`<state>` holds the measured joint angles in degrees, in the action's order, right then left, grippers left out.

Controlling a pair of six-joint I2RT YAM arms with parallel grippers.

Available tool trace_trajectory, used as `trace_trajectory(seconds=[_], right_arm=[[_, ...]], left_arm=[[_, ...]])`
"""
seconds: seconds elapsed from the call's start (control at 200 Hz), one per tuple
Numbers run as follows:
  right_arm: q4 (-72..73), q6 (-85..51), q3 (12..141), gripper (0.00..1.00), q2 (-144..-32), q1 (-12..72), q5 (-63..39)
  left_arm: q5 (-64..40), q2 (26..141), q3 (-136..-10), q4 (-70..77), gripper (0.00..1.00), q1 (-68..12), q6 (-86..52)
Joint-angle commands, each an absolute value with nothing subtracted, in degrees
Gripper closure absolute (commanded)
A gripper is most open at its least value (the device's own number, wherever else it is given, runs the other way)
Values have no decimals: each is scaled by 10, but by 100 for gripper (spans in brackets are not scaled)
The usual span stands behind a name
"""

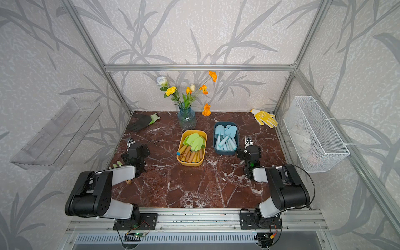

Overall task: Sort the small shovels by color and place them into the storage box
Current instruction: Reset both arms

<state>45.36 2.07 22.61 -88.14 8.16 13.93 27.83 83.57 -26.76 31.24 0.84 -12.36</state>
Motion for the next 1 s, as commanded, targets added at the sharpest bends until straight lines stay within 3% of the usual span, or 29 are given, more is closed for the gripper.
trace_trajectory(seconds=[0.0,0.105,0.245,0.43,0.665,0.72,0.77,1.0], right_arm=[[481,27,230,1,-880,81,124],[481,27,231,1,-880,81,125],[481,26,230,1,-880,81,124],[480,26,230,1,-880,81,124],[478,26,230,1,-879,81,124],[479,27,230,1,-879,81,124],[479,27,231,1,-879,81,124],[479,27,231,1,-879,81,123]], left_arm=[[285,821,-245,384,0,3,-112],[278,817,-233,407,0,4,-112],[284,864,-312,314,0,-16,-81],[261,845,-249,417,0,-31,-53],[215,858,-273,380,0,-18,-52],[180,858,-241,425,0,-14,-46],[159,883,-192,564,0,-15,-26],[187,873,-231,467,0,-8,-53]])
